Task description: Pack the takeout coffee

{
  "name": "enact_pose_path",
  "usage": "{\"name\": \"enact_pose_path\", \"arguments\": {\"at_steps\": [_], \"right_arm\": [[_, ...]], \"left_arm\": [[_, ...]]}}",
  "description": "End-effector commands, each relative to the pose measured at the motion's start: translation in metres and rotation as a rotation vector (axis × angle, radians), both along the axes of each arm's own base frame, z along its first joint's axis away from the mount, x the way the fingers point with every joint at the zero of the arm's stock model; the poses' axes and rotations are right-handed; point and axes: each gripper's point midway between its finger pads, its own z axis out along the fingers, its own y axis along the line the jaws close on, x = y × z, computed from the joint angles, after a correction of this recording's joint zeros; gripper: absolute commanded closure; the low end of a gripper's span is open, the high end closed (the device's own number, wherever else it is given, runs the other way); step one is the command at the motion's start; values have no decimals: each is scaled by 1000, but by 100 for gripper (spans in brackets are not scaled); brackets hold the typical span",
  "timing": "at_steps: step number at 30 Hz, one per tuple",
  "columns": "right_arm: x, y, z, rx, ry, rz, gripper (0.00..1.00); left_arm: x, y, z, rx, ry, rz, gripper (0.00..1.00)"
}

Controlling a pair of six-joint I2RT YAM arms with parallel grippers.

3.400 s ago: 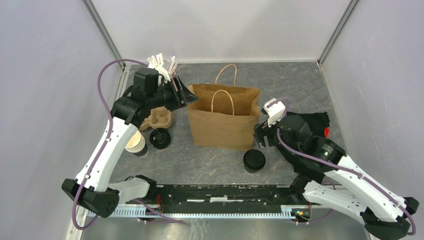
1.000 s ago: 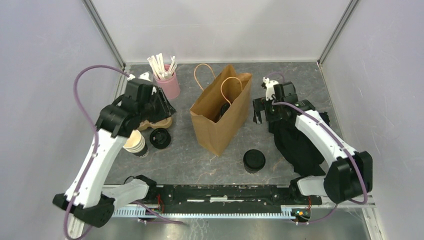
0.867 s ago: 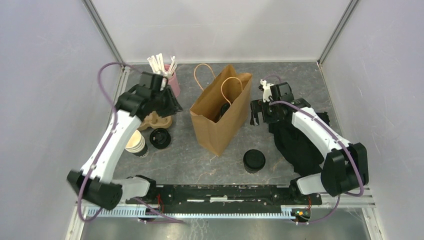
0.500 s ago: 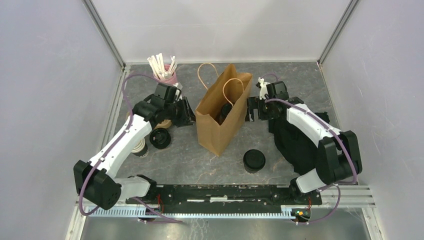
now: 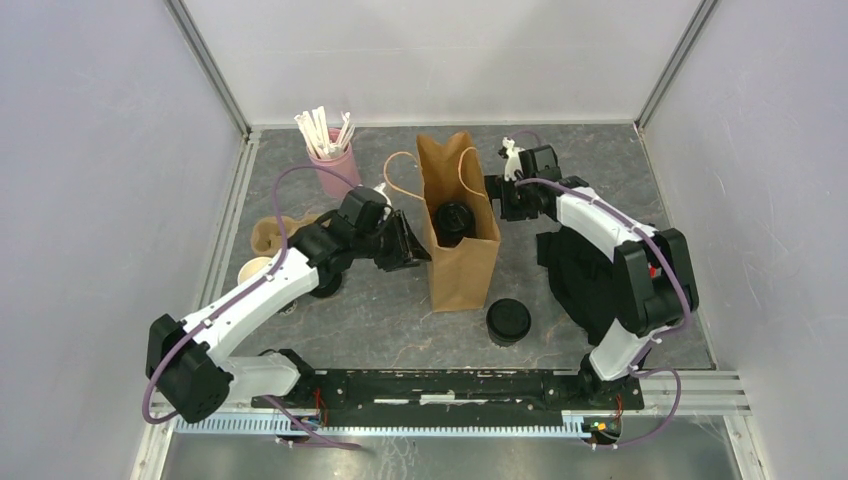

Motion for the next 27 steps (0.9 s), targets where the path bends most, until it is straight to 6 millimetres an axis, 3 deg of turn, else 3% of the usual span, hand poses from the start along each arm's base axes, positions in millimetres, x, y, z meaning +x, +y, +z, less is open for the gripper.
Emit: {"name": "enact_pose_path", "arguments": {"at_steps": [1,7,12,19,24,27], "right_arm": [[31,27,29,62,-115,66,2],[44,56,48,112,-195,153,2],[40,84,49,180,-199,251,2],[41,94,60,218,-226,308,2],[59,57,62,144,-178,160,2],[65,8,60,10,-122,37,2]], "left_arm": [[10,-17,24,-123,-62,87,60],[3,-44,30,-189,-81,123,61],[1,-60,33,-187,-122,172,61],[-20,-62,26,-156,-143,186,59],[-38,-36,23,-127,-137,197,53],[-52,-12,28,-114,-144,191,49]]}}
